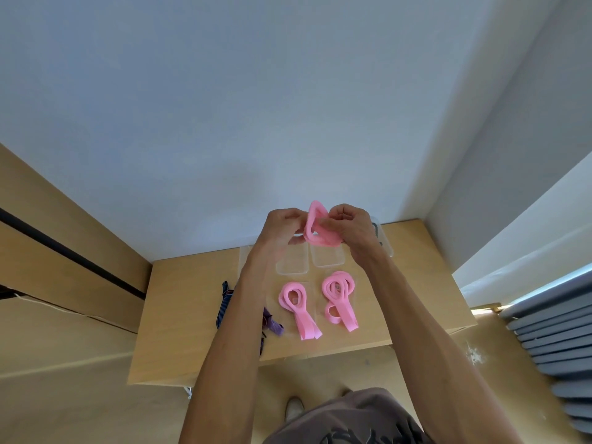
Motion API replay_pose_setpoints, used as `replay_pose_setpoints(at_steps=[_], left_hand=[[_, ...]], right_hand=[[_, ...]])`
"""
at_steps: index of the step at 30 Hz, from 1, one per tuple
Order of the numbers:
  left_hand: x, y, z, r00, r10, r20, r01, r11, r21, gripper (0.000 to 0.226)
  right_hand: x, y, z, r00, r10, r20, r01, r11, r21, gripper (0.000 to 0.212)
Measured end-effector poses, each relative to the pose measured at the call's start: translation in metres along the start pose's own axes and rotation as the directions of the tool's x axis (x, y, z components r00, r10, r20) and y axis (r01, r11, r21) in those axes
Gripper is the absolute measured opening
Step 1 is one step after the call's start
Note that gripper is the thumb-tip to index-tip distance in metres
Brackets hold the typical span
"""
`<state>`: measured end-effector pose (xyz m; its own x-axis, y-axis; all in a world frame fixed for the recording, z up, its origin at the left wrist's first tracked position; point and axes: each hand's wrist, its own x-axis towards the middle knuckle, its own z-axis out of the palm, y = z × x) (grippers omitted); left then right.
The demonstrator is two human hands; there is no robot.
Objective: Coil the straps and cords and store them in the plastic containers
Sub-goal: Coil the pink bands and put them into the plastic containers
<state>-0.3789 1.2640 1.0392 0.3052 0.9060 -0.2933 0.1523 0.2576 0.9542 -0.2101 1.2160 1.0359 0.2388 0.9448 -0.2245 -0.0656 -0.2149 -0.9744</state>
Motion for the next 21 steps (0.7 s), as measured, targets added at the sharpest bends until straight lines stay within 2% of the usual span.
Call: replay_pose_setpoints(at_steps=[3,6,9,12,15,17,19,21], left_hand=[[0.000,-0.004,0.005,0.999,-0.034,0.010,0.033,0.998,0.061,0.022],[-0.002,-0.008,0.014,0.999,0.039,-0.035,-0.036,0.996,0.079,0.013],[-0.004,-0.011,0.018,0.996,0.089,0.011,-0.089,0.990,0.111,0.013],[-0.003,-0.010,0.016,0.992,0.097,-0.080,-0.086,0.987,0.134,0.011],[0.004,-0.008,0.015,0.964,0.125,-0.233,-0.072,0.972,0.224,0.017],[0.006,-0.008,0.015,0.959,0.135,-0.249,-0.065,0.961,0.268,0.014],[0.004,-0.007,0.014,0.960,0.153,-0.233,-0.086,0.957,0.277,0.011],[0.001,-0.006,0.013,0.959,0.153,-0.238,-0.102,0.971,0.216,0.009]], right_hand=[[0.001,-0.003,-0.001,0.999,-0.038,-0.021,0.037,0.999,-0.033,0.022],[0.005,-0.002,0.004,0.993,-0.080,-0.083,0.067,0.987,-0.147,0.026],[0.007,0.002,0.009,0.988,-0.125,-0.092,0.095,0.955,-0.281,0.026],[0.008,0.009,0.010,0.996,-0.034,-0.085,0.020,0.987,-0.158,0.022],[0.006,0.010,0.015,0.991,0.129,-0.019,-0.130,0.991,-0.019,0.052],[0.005,0.006,0.019,0.993,0.120,0.004,-0.120,0.989,-0.090,0.065],[0.006,0.004,0.020,0.999,0.045,0.004,-0.044,0.984,-0.175,0.061],[0.009,0.004,0.017,0.999,0.040,-0.006,-0.040,0.986,-0.161,0.047]])
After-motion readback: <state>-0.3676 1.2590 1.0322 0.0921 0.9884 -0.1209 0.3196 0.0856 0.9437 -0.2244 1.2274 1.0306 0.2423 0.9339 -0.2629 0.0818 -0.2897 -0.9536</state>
